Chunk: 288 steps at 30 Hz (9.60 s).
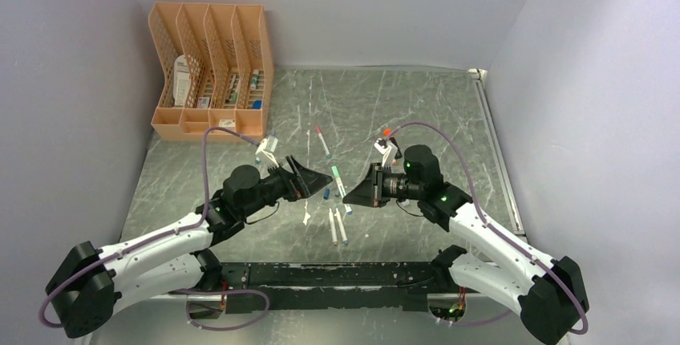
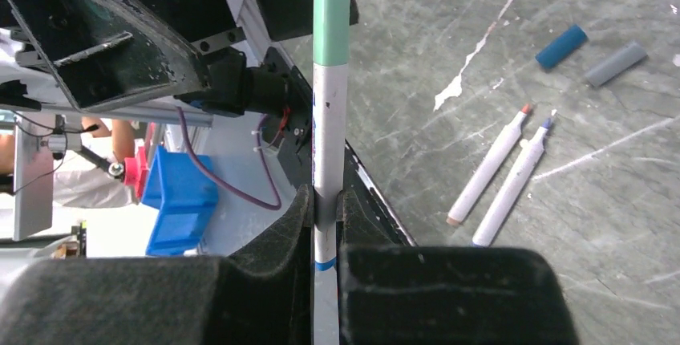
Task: Open the pen caps
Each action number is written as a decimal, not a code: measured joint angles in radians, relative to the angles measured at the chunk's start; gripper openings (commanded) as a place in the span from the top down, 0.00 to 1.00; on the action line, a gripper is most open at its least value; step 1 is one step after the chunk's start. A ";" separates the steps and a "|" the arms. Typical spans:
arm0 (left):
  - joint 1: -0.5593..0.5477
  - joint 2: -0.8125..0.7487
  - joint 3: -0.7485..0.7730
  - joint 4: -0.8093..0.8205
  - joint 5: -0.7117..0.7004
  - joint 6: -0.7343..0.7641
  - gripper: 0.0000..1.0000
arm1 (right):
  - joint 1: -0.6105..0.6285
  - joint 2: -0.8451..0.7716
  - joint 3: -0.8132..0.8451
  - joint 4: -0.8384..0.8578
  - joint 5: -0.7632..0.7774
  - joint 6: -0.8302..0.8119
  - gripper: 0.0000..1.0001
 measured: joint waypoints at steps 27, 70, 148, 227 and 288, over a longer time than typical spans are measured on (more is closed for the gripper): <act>-0.014 0.147 0.045 0.127 0.010 -0.008 0.83 | 0.098 0.051 0.000 0.065 0.024 0.035 1.00; -0.014 0.223 0.072 0.119 0.083 -0.007 0.71 | 0.116 0.212 0.113 0.025 0.058 -0.034 1.00; 0.205 0.228 0.316 -0.469 0.207 0.228 0.92 | 0.329 0.573 0.232 -0.320 0.615 -0.112 0.66; -0.049 0.509 0.860 -0.840 -0.139 0.293 0.00 | 0.068 0.259 0.389 -0.563 0.654 -0.203 0.55; -0.049 0.036 0.262 -0.446 -0.063 0.167 0.00 | -0.149 0.176 0.310 -0.272 0.228 -0.275 1.00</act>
